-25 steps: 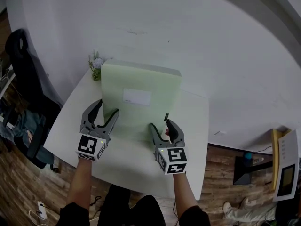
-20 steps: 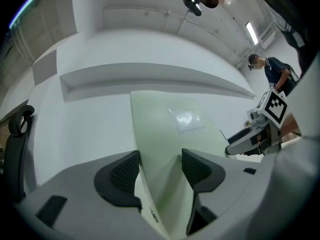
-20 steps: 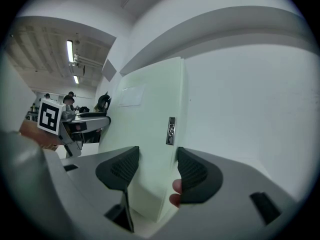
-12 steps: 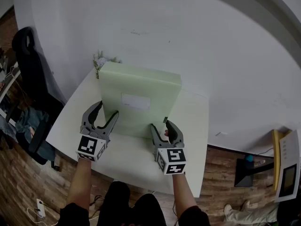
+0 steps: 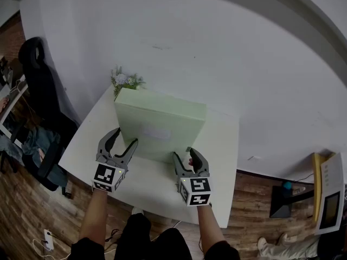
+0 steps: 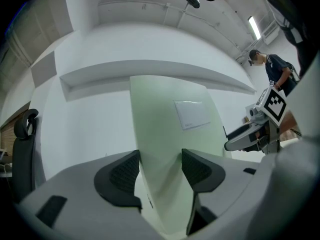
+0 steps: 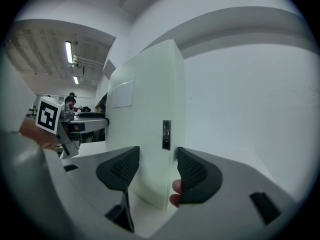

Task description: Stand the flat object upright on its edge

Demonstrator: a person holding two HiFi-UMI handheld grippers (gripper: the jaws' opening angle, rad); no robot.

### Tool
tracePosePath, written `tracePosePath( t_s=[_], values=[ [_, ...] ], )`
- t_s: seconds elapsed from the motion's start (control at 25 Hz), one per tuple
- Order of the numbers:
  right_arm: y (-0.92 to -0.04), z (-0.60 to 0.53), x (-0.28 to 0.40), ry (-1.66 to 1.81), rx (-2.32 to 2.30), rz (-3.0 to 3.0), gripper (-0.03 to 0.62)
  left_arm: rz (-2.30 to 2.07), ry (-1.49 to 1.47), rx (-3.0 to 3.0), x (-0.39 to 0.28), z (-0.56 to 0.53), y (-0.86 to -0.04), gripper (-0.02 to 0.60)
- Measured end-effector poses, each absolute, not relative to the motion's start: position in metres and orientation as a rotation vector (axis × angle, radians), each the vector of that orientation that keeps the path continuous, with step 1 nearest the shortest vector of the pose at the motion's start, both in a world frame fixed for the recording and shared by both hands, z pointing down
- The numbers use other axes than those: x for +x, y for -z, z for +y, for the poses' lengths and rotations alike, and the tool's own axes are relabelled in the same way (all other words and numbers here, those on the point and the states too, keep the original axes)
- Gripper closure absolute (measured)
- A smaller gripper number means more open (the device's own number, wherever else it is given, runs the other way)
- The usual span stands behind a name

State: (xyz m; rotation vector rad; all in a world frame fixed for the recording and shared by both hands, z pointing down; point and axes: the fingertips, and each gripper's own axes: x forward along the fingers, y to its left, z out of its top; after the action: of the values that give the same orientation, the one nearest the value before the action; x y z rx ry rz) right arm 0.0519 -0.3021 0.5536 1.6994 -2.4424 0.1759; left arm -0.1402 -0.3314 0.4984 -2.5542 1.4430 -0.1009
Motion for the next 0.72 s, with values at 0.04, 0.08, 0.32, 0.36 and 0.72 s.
tracePosePath(
  t_s=[0.04,0.08,0.32,0.36,0.72],
  values=[
    [-0.553,-0.302,0.052,-0.184,1.697,-2.441,0.339,1.444,0.111,-2.557,-0.141,-0.331,-0.498,0.302],
    [-0.553,-0.303,0.051,-0.191,1.694,-2.440,0.339,1.445,0.122,-2.561,-0.141,-0.332,-0.499,0.302],
    [-0.552,-0.304,0.052,-0.240,1.687,-2.452,0.339,1.461,0.174,-2.586,-0.139,-0.334,-0.499,0.302],
    [-0.551,-0.304,0.053,-0.248,1.690,-2.455,0.339,1.461,0.182,-2.589,-0.140,-0.333,-0.499,0.302],
    [-0.537,-0.286,0.061,-0.308,1.702,-2.455,0.339,1.537,0.214,-2.615,-0.147,-0.316,-0.494,0.302]
  ],
)
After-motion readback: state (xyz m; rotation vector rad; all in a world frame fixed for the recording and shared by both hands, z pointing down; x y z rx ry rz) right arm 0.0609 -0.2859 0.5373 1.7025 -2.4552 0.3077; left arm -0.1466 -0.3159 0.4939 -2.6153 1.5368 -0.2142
